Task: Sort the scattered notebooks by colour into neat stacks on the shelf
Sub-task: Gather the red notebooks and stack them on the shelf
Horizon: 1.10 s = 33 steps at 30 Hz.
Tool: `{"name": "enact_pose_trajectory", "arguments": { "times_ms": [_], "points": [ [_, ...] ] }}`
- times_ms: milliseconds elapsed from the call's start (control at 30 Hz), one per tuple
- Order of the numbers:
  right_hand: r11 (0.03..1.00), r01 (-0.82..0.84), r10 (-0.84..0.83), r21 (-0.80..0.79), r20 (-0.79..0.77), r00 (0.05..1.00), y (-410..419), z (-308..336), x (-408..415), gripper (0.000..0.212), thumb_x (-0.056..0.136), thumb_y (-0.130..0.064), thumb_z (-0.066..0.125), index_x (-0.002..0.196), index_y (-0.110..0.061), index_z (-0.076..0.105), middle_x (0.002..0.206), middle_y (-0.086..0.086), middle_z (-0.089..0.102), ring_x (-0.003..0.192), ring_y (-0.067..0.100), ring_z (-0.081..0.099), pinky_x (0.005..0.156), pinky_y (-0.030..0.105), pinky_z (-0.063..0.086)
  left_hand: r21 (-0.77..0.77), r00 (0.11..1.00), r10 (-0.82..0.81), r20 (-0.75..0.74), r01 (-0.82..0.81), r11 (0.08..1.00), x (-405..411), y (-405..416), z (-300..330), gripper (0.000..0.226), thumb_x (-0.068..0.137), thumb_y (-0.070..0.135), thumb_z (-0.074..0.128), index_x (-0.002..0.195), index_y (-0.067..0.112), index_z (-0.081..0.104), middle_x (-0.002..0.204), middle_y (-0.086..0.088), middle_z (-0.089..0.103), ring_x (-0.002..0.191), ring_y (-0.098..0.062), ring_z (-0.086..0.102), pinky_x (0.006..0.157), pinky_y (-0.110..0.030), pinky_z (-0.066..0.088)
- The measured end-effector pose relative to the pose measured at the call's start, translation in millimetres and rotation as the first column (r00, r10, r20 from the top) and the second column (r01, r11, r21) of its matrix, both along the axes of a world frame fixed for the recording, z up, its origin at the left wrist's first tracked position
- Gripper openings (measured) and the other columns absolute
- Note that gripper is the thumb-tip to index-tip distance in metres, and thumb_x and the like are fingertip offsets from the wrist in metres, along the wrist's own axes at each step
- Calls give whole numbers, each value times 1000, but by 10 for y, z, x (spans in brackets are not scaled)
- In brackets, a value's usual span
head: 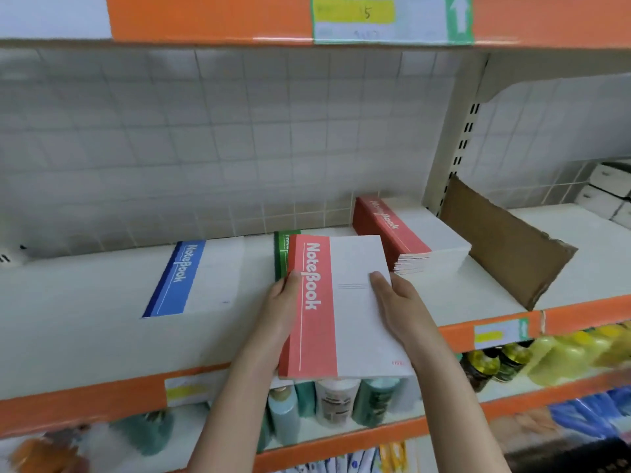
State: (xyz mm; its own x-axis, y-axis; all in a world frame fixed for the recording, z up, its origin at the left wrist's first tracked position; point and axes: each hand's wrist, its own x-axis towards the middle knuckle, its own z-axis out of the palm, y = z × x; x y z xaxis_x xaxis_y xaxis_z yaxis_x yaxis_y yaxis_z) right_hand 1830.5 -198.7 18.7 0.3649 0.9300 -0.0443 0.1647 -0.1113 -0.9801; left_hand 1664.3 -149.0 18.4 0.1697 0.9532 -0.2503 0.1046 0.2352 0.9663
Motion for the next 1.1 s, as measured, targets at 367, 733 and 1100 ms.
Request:
{"name": "enact_pose_trajectory", "arguments": {
  "times_ms": [367,733,1100],
  "points": [
    [955,-294,293,29,26,956,545,197,636,25,100,-34,41,99,-25,65,93,-11,70,80,0,66,64,17,48,25,954,298,0,-298,954,570,26,182,40,98,53,30,90,30,61,56,16,68,49,-1,65,36,-11,42],
    [947,-319,318,27,38,947,848,354,1269,28,100,-38,39,91,-27,63,87,-13,68,81,3,64,62,19,44,128,934,356,31,-357,925,1097,183,351,38,100,46,34,104,22,63,84,-1,74,68,-12,71,55,-22,52],
    [968,-228,229,-102,-8,973,1314,436,1952,30,94,-42,50,111,-18,54,77,-13,52,64,-4,46,50,15,29,247,953,286,-102,-254,935,1693,726,457,34,100,28,43,77,14,65,66,0,70,57,-13,66,61,-25,50]
  ]
}}
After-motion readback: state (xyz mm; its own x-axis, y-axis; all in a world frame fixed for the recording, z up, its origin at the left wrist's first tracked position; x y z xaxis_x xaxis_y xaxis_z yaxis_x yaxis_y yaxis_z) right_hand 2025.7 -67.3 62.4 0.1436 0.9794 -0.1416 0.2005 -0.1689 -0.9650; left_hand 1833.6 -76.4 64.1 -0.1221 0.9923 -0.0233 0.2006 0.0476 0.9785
